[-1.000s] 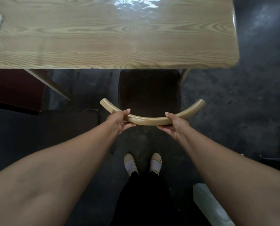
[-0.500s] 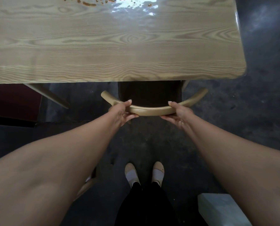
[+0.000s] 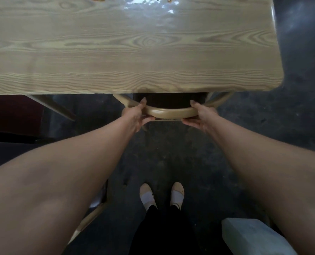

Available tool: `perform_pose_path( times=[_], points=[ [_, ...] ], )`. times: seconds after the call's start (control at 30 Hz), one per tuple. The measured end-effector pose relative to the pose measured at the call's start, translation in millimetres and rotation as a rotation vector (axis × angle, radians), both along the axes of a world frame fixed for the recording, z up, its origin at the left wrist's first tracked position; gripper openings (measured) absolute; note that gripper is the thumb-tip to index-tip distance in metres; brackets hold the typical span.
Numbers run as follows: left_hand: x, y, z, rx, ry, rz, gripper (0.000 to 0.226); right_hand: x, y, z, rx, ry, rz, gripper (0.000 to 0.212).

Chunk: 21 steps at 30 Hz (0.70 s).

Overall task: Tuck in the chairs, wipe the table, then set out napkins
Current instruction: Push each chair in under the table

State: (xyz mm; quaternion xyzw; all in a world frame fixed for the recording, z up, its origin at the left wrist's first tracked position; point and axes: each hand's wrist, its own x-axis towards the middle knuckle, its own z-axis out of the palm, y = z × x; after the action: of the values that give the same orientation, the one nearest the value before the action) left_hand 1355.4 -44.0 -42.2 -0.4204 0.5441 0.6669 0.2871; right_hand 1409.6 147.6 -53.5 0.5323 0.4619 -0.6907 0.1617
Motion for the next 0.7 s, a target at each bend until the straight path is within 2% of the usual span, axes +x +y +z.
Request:
perform_pose_path(
  times=[0.1, 0.27, 0.33, 0.4, 0.53, 0.7],
  points=[
    [2, 10, 2, -0.123, -0.023, 0.065, 0.033, -3, 0, 7, -0.02, -0.029, 0.013, 0.048],
    [3, 23, 11, -0.16, -0.095, 0.172, 0.04, -7, -5, 16, 0.031, -0.1, -0.035, 0.04],
    [3, 22, 12, -0.203, -0.079, 0.056, 0.043, -8, -6, 16, 0.04, -0.107, -0.06, 0.041],
    [2, 21, 12, -0.139, -0.021, 0.038, 0.042, -10, -5, 16, 0.052, -0.119, -0.071, 0.044],
    [4, 18, 15, -0.134, 0.031, -0.093, 0.041, -8, -5, 21, 0.062, -0.122, -0.01, 0.044],
    [13, 13, 30, -0.137, -0.053, -0.022, 0.035, 6, -6, 28, 0.096, -0.137, 0.175, 0.047]
  ],
)
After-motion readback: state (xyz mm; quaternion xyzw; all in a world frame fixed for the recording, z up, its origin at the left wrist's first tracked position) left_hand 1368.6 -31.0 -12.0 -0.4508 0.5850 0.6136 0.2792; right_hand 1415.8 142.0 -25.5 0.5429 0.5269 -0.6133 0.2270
